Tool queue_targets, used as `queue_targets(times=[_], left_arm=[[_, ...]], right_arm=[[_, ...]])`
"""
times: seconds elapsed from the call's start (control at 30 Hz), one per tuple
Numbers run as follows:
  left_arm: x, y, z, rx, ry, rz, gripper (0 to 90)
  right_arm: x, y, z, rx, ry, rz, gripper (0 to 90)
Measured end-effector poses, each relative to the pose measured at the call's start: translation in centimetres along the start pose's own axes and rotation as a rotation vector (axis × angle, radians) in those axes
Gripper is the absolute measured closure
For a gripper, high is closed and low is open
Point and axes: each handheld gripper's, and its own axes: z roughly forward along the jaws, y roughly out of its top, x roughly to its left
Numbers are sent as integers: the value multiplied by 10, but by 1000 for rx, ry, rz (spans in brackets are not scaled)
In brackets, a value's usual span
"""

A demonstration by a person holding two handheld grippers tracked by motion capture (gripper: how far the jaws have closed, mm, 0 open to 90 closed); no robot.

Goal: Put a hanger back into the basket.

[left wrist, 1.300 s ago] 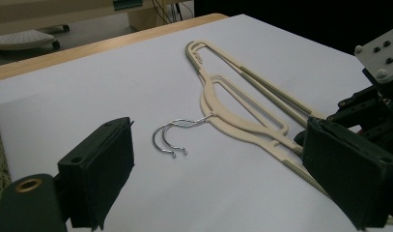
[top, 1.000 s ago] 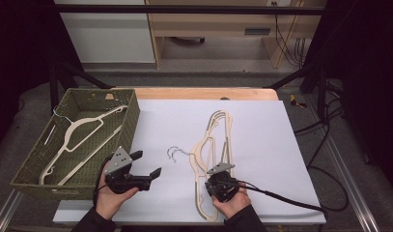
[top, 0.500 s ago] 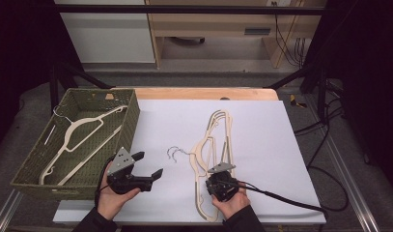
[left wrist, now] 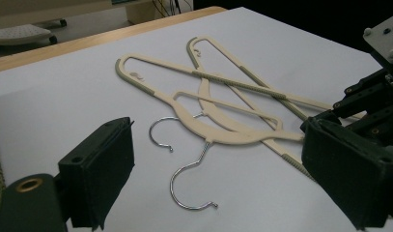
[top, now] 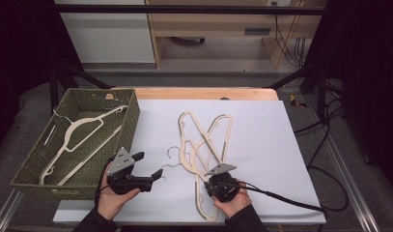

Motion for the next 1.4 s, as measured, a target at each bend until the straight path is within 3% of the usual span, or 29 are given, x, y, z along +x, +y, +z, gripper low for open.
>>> queue_targets(times=[0.1, 0.2, 0.23, 0.33, 0.47, 0.5, 0.63, 0.7, 0.93, 1.17, 1.2, 1.4], left_arm=[[-1, 0, 0, 1, -1, 3, 112], [-2, 0, 0, 2, -3, 5, 112], [-2, 0, 1, 3, -3, 6, 112], [-3, 0, 3, 9, -7, 7, 113], [-5, 0, 8, 24, -17, 18, 114], [-6, 1, 11, 31, -20, 27, 115], [-6, 4, 23, 58, -32, 43, 135], [-5, 7, 32, 83, -44, 62, 158], [5, 12, 64, 176, -88, 69, 253], [10, 6, 93, 285, -126, 113, 395], [11, 5, 95, 299, -131, 121, 418], [10, 2, 101, 342, -173, 151, 575]], right_arm=[[1, -3, 0, -4, -4, -26, 686], [2, -4, -1, -1, -9, -34, 754], [2, -4, -1, 3, -3, -25, 796], [1, -2, -1, 18, 6, -6, 798], [-7, -2, -2, 14, 53, 41, 800], [-7, -1, -3, 17, 62, 78, 800], [-15, 2, -15, -23, 92, 62, 801], [-17, 3, -21, -41, 92, 46, 801], [-19, 6, -32, -61, 106, 39, 801], [-17, 5, -37, -66, 118, 35, 801], [-18, 4, -38, -63, 122, 14, 801], [-17, 3, -38, -66, 128, 7, 800]])
